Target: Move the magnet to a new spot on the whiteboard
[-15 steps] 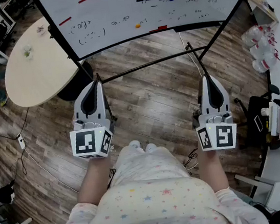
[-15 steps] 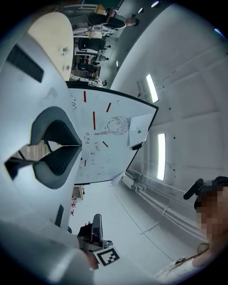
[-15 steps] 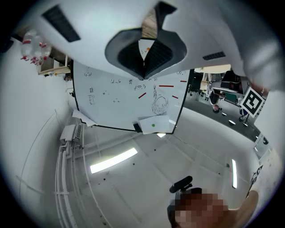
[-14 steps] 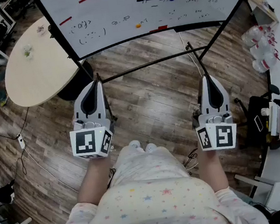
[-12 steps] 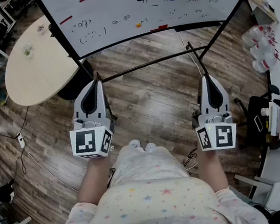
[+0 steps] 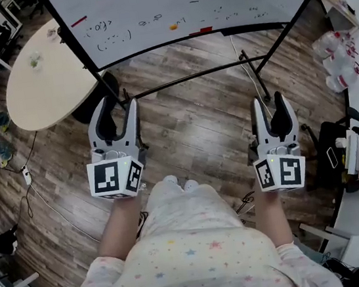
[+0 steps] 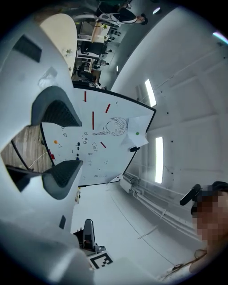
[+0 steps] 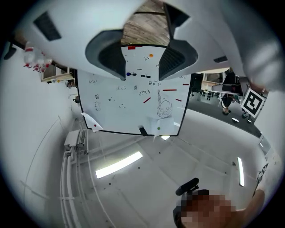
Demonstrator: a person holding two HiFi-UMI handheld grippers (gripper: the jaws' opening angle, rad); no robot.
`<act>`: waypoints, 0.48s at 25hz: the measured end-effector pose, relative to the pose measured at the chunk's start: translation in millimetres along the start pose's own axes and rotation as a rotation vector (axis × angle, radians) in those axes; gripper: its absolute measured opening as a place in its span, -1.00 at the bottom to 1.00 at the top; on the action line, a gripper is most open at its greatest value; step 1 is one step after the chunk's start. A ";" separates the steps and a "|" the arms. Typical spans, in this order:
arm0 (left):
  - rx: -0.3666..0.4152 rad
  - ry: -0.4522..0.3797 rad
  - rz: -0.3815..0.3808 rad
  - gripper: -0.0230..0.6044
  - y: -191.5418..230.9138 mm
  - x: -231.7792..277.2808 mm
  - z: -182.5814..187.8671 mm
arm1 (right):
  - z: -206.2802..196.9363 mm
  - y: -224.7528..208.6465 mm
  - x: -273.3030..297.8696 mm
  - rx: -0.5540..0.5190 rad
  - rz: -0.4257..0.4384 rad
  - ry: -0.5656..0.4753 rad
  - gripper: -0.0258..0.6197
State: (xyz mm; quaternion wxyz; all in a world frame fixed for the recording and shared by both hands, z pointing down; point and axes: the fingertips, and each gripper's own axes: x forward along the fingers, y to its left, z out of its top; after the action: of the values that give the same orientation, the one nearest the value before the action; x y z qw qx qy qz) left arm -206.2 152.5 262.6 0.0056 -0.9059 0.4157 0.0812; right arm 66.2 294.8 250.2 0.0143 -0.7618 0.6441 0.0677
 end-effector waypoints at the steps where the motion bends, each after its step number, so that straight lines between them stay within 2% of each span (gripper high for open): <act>1: 0.000 -0.016 0.009 -0.23 -2.4 -1.0 1.4 | -0.7 -3.2 -1.0 0.002 -0.001 -0.002 -0.23; 7: 0.019 0.009 0.006 -0.14 -17.7 9.6 -9.0 | -4.8 -16.7 1.1 0.026 0.003 -0.007 -0.10; 12: 0.014 -0.009 0.057 -0.12 -6.9 35.9 -14.2 | -11.4 -21.7 24.2 0.022 0.011 0.000 -0.09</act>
State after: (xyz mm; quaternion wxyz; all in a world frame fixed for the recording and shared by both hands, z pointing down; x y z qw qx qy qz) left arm -176.0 129.0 270.8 0.0113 -0.8933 0.4418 0.0825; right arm 92.4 273.5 257.1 0.0223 -0.7581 0.6489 0.0606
